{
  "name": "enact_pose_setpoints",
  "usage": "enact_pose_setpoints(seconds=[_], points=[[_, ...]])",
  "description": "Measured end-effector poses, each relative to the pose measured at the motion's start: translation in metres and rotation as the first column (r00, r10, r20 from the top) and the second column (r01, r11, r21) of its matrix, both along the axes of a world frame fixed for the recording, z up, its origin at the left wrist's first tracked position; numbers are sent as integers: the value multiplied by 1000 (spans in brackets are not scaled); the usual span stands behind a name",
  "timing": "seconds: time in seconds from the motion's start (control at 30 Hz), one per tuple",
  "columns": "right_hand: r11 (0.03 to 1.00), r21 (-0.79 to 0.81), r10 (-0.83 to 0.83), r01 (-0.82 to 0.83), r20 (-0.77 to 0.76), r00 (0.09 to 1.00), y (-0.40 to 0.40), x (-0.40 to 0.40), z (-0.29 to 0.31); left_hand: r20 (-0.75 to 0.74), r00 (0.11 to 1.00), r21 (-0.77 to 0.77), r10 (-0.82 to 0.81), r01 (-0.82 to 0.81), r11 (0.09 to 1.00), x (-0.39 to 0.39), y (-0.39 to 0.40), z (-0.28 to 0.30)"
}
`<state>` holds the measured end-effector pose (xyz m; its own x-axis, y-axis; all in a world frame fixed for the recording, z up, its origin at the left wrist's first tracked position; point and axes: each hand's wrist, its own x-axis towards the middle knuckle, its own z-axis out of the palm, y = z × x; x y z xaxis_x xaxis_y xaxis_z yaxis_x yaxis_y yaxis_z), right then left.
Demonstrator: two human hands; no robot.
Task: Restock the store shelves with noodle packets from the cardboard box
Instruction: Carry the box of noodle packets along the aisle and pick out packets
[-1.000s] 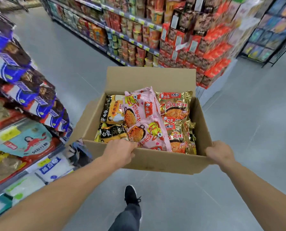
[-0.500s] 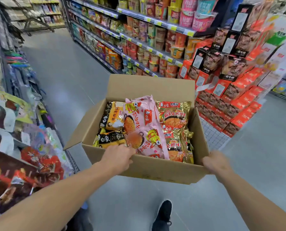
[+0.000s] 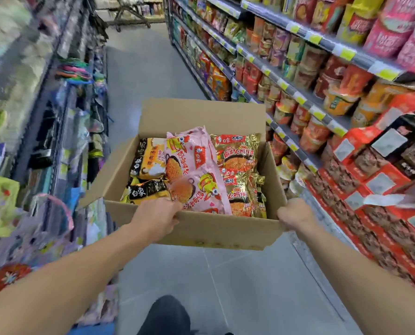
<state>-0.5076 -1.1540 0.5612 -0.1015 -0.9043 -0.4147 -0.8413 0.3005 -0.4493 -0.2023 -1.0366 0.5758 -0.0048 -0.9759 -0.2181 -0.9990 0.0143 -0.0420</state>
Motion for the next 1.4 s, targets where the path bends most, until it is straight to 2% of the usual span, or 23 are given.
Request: enact_pose_setpoints(seconds=[0.3, 0.4, 0.6, 0.97, 1.23, 1.4], points=[[989, -5, 150, -150, -56, 987, -203, 156, -9, -13, 993, -35, 118, -119, 992, 136, -170, -21], [993, -33, 110, -112, -63, 992, -261, 212, -14, -23, 993, -20, 119, -120, 993, 192, -226, -20], [989, 8, 147, -147, -74, 986, -368, 316, 0, -23, 993, -27, 119, -120, 992, 294, -330, -9], [983, 61, 173, -172, -8, 985, -600, 483, -21, 6, 984, 6, 179, -179, 984, 452, -548, -32], [975, 81, 211, -208, -26, 977, -779, 618, -16, -34, 972, 8, 231, -231, 973, 574, -711, -40], [979, 72, 195, -192, -36, 980, -859, 688, -17, -47, 969, 24, 244, -243, 970, 643, -798, -51]])
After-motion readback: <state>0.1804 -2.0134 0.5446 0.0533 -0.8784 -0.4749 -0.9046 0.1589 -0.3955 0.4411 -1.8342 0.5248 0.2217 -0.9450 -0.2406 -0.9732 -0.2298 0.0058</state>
